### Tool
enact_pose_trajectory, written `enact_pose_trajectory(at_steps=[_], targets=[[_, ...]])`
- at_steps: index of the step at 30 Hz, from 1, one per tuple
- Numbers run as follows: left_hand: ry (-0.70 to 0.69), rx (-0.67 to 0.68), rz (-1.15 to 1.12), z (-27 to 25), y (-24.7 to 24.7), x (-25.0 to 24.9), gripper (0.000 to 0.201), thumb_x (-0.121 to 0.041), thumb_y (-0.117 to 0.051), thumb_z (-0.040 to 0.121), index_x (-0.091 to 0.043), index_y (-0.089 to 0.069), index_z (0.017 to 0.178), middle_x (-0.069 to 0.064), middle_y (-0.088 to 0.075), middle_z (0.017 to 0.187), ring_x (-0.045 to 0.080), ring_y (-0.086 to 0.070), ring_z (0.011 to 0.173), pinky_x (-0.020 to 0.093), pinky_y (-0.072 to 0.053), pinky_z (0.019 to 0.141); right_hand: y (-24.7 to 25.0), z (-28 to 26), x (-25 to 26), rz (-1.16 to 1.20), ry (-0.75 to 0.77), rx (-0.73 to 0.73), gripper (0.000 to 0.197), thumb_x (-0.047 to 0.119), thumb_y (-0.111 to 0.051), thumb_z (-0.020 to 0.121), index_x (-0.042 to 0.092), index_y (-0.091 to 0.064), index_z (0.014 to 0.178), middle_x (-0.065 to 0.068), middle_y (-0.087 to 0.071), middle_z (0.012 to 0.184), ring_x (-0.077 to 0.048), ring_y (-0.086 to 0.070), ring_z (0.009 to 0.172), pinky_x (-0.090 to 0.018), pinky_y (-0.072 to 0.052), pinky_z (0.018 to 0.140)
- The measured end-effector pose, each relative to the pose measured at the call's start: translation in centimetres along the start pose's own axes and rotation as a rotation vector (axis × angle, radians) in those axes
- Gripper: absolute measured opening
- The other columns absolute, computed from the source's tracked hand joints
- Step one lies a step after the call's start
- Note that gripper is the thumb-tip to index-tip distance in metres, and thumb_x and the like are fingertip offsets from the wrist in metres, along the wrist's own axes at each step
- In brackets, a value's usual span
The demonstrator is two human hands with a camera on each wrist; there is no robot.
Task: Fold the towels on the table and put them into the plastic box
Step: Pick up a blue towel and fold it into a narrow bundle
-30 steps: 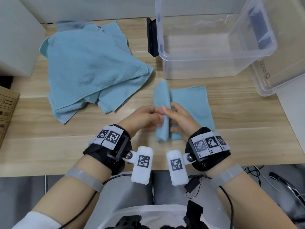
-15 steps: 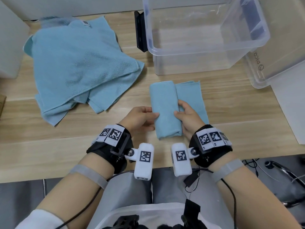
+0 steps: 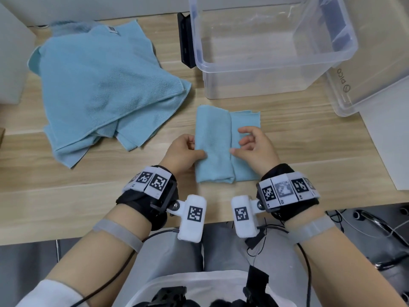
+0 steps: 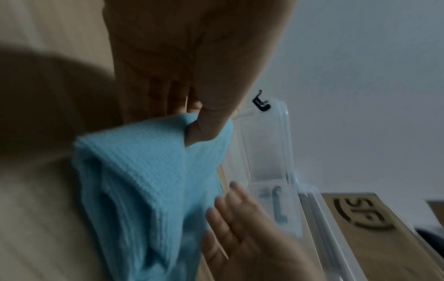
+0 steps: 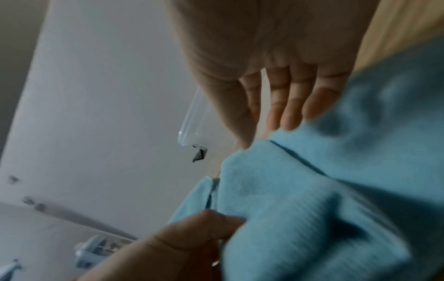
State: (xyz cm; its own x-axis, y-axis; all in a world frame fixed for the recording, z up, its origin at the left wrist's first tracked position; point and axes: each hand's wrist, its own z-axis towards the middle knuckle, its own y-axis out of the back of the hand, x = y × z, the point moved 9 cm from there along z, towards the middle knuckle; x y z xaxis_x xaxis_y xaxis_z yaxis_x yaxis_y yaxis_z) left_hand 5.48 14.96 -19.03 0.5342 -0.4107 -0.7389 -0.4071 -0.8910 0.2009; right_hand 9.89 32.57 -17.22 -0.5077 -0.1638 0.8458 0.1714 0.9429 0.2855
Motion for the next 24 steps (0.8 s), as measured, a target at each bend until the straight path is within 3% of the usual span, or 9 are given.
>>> enact_pose_trajectory(at_steps=[2,4,8,10,13,15,19,22,24], targets=[[-0.139,-0.023,0.107,-0.5,0.1,-2.1,0.031,-0.004,-0.07,0.07,-0.021,-0.048,0.083,-0.004,-0.051,0.08,0.016,-0.052,0.072,0.032,-0.049,0.067,-1.3,-0.8,0.8,0.131,-0.054,0.134,0.023,0.018,-0.066,0.081,0.024,-0.053,0.1,0.001,-0.056,0.086,-0.011,-0.055,0.075,-0.025,-0.047,0.073],[-0.242,0.162,0.132,-1.6,-2.4,-4.1,0.035,0.002,-0.069,0.074,-0.015,-0.051,0.099,-0.005,-0.049,0.085,0.011,-0.049,0.069,0.018,-0.046,0.061,-2.4,-1.5,0.6,0.313,-0.196,0.245,0.013,0.028,-0.057,0.087,0.025,-0.053,0.098,0.001,-0.06,0.089,-0.014,-0.059,0.077,-0.031,-0.05,0.072],[-0.152,0.543,0.096,-3.1,-6.9,-4.4,0.039,0.002,-0.055,0.087,-0.01,-0.049,0.123,0.002,-0.052,0.106,0.013,-0.051,0.086,0.019,-0.048,0.073,0.1,-0.8,-1.2,0.358,-0.24,0.12,0.026,0.014,-0.059,0.086,0.015,-0.051,0.111,-0.003,-0.063,0.096,-0.017,-0.061,0.079,-0.028,-0.055,0.062],[-0.126,0.495,0.08,-2.3,-6.9,-3.9,0.037,0.002,-0.054,0.087,-0.007,-0.051,0.123,0.001,-0.055,0.107,0.013,-0.053,0.088,0.018,-0.049,0.074,1.6,-0.3,-2.5,0.276,-0.242,0.032,0.024,0.002,-0.056,0.086,0.008,-0.051,0.109,-0.009,-0.063,0.098,-0.017,-0.059,0.079,-0.021,-0.053,0.059],[-0.082,0.213,-0.012,-0.4,-5.1,-3.2,0.031,0.008,-0.055,0.084,-0.006,-0.05,0.112,-0.001,-0.052,0.087,0.011,-0.052,0.071,0.013,-0.047,0.056,3.0,0.4,-3.7,0.169,-0.237,-0.012,0.021,0.0,-0.058,0.083,0.01,-0.054,0.102,-0.016,-0.063,0.113,-0.023,-0.058,0.093,-0.035,-0.05,0.084],[-0.008,0.145,-0.046,0.3,-4.8,-2.2,0.03,0.004,-0.058,0.084,-0.007,-0.048,0.11,0.001,-0.053,0.085,0.012,-0.052,0.069,0.015,-0.047,0.054,4.1,0.7,-3.5,0.004,-0.185,-0.048,0.021,0.007,-0.063,0.081,0.017,-0.056,0.098,-0.008,-0.064,0.106,-0.02,-0.059,0.093,-0.036,-0.048,0.088],[0.139,0.295,-0.056,0.1,-7.4,-0.4,0.022,-0.012,-0.063,0.084,-0.013,-0.06,0.106,0.0,-0.063,0.087,0.01,-0.058,0.076,0.022,-0.051,0.074,5.1,1.0,-3.4,-0.209,-0.146,-0.108,0.023,0.019,-0.069,0.076,0.019,-0.06,0.096,-0.001,-0.066,0.093,-0.022,-0.064,0.091,-0.041,-0.051,0.086],[0.111,0.395,-0.112,-0.7,-8.9,-1.1,0.02,-0.011,-0.062,0.085,-0.008,-0.064,0.104,0.005,-0.068,0.098,0.014,-0.064,0.086,0.021,-0.053,0.076,3.6,1.1,-3.5,-0.142,-0.158,-0.006,0.019,0.015,-0.07,0.076,0.025,-0.055,0.081,-0.012,-0.068,0.096,-0.03,-0.065,0.09,-0.048,-0.053,0.084],[0.053,0.45,-0.143,-1.1,-8.9,-1.9,0.03,-0.007,-0.061,0.084,-0.009,-0.059,0.113,0.008,-0.067,0.107,0.019,-0.065,0.095,0.027,-0.053,0.084,2.1,1.2,-3.0,0.043,-0.163,0.084,0.02,0.005,-0.066,0.08,0.02,-0.053,0.086,-0.015,-0.065,0.101,-0.027,-0.065,0.087,-0.042,-0.056,0.078]])
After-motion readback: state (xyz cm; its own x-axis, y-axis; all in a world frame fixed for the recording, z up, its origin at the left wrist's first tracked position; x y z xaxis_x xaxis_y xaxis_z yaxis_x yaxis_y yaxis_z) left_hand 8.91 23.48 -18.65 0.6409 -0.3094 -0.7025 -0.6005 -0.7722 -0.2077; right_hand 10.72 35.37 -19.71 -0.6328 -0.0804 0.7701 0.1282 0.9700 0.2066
